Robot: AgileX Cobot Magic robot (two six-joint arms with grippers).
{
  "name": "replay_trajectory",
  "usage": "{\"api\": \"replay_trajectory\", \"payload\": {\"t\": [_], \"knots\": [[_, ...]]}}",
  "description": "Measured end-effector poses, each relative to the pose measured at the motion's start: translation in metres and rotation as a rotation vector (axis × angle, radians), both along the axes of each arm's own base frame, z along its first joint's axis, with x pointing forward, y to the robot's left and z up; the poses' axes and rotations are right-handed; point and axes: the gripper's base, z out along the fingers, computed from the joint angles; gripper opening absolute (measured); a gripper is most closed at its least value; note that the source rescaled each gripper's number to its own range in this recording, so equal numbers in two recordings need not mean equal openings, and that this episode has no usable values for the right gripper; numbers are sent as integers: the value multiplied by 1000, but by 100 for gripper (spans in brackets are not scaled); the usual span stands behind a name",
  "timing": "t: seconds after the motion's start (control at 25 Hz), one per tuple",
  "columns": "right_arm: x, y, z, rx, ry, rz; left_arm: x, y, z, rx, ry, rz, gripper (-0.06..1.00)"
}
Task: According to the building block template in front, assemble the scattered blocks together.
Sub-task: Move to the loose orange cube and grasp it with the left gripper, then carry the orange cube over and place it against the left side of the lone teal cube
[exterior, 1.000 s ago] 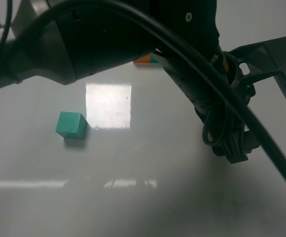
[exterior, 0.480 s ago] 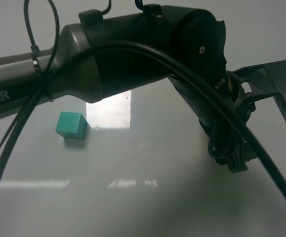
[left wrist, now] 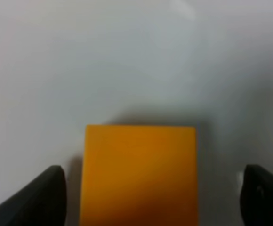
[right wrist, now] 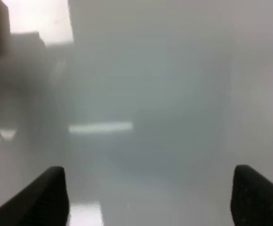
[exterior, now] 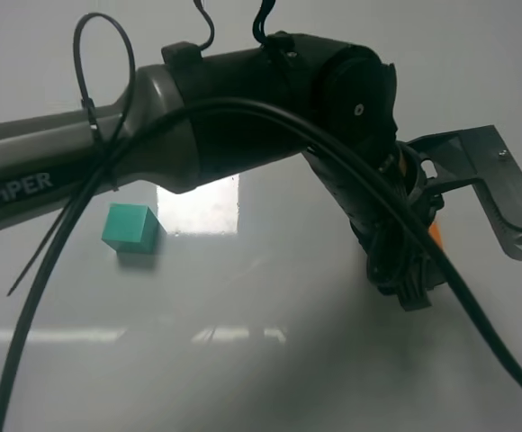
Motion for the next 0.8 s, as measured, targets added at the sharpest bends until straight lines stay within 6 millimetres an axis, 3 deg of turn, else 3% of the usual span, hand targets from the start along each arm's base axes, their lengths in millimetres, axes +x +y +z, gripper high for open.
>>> {"api": "replay_trajectory", "payload": {"t": [0.12,0.24,0.32,0.6,0.8], "knots": [[0,0,0,-1,0,0,0,0,-1,5,2,-8,64],[0,0,0,0,0,0,1,1,-1,16,-15,-7,22],[0,0,0,0,0,0,2,1,-1,26,-22,-7,0],[0,0,0,0,0,0,0,5,1,62,-40,-7,1],[0,0,0,0,0,0,-7,25,27,106,-62,20,1]]}}
